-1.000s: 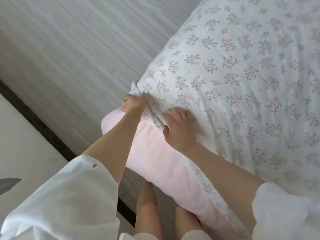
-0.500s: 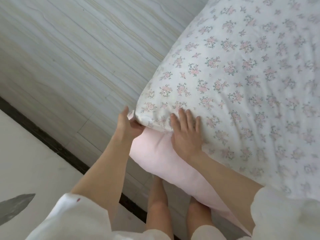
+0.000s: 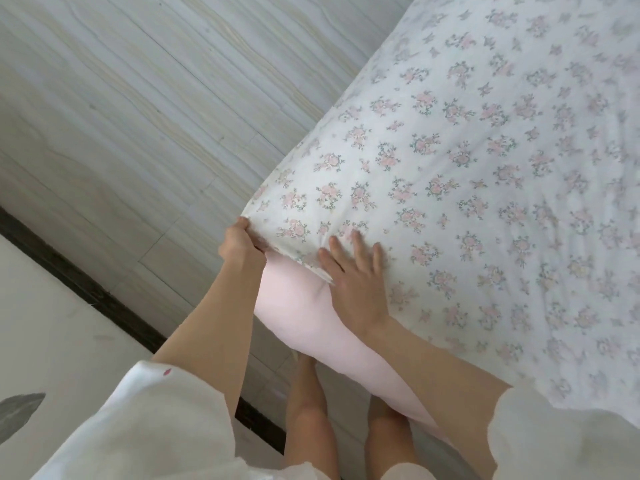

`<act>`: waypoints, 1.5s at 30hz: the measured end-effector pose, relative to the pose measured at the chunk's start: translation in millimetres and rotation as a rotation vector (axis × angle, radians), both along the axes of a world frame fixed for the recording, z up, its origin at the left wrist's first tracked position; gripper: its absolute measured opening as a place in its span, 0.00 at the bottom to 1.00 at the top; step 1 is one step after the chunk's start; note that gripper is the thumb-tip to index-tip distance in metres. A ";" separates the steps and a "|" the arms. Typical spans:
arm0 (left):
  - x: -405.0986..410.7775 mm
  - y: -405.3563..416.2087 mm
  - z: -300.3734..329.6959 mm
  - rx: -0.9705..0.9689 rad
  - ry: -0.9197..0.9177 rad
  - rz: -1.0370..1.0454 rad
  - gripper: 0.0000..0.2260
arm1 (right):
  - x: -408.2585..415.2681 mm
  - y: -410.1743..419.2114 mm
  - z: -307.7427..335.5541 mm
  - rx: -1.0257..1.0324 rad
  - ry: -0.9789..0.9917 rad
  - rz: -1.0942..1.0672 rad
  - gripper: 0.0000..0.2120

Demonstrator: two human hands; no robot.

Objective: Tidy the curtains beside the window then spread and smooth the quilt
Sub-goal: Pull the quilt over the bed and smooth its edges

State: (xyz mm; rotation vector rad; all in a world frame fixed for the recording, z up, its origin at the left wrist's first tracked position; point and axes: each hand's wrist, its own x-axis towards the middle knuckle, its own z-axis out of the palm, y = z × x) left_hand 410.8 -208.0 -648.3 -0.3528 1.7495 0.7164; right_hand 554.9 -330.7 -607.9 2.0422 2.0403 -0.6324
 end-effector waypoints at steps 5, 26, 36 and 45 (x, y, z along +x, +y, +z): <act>-1.8 9.0 0.4 -0.061 -0.346 -0.151 0.12 | 12.3 5.7 -4.5 -0.061 -0.039 0.067 0.26; -12.9 23.7 -24.4 0.028 0.593 -1.136 0.19 | 60.4 -2.2 5.4 0.102 -0.070 -0.361 0.26; 41.0 -51.8 -21.4 0.634 0.439 -2.051 0.36 | 25.4 -59.9 -11.7 -0.368 0.147 0.018 0.21; 64.0 -71.0 7.0 0.552 0.907 -2.002 0.27 | 97.7 -95.1 12.0 0.069 -0.041 -0.590 0.26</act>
